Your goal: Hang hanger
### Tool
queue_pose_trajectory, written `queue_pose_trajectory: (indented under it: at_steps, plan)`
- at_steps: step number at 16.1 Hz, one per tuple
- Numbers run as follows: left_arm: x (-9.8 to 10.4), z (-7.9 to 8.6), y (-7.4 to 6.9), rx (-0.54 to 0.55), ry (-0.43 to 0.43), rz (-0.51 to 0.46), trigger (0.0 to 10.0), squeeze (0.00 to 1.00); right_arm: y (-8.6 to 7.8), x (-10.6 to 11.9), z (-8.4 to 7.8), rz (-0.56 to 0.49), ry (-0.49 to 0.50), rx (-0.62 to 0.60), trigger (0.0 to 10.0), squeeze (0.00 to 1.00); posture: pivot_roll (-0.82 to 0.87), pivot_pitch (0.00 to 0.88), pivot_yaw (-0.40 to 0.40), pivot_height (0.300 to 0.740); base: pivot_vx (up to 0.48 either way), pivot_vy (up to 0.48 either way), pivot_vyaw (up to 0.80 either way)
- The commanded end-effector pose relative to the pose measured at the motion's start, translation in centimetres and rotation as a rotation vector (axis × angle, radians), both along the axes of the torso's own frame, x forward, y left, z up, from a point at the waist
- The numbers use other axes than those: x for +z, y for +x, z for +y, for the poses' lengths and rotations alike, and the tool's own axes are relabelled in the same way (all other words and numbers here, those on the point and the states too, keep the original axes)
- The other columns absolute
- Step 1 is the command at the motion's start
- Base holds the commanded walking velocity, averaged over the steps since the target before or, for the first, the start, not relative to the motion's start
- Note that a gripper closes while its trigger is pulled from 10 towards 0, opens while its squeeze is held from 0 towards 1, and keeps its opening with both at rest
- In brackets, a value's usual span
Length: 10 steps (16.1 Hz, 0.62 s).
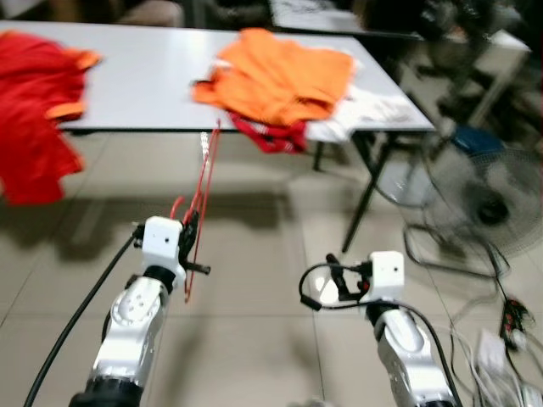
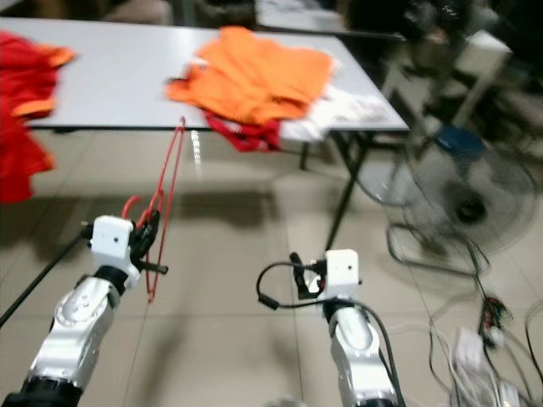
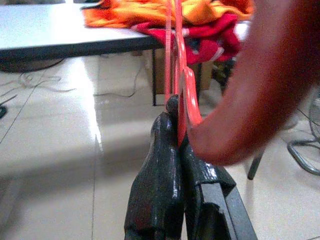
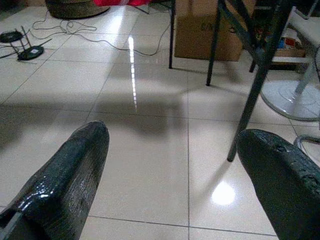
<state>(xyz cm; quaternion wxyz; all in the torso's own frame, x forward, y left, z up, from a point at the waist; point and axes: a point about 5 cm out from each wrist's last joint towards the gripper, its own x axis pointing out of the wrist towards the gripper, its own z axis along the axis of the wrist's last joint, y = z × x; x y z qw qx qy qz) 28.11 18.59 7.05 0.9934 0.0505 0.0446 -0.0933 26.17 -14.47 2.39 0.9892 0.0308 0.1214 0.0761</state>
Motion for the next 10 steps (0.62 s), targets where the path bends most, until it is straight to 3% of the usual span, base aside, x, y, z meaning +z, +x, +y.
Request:
queue_pose_trajectory:
  at_steps: [1,3,10]
  plan:
    - [0.2,-0.8,0.3,-0.019,-0.009,-0.006,10.0,0.0,0.5,0.6,-0.7,-0.023,-0.018,-0.004,10.0,0.05,0.03,0.0,-0.013,0.74,0.0,0.0,-0.79]
    - [0.6,-0.3,0.2,-0.01,-0.001,-0.018,10.0,0.0,1.0,1.0,-0.4,-0.053,-0.036,0.017,10.0,0.02,0.03,0.0,-0.01,0.74,0.0,0.0,-0.79]
    - [1.0,0.1,0.9,0.019,-0.025,-0.022,10.0,0.0,1.9,1.4,-0.5,-0.066,-0.04,0.018,10.0,0.0,0.04,0.0,-0.026,0.74,0.0,0.0,0.0]
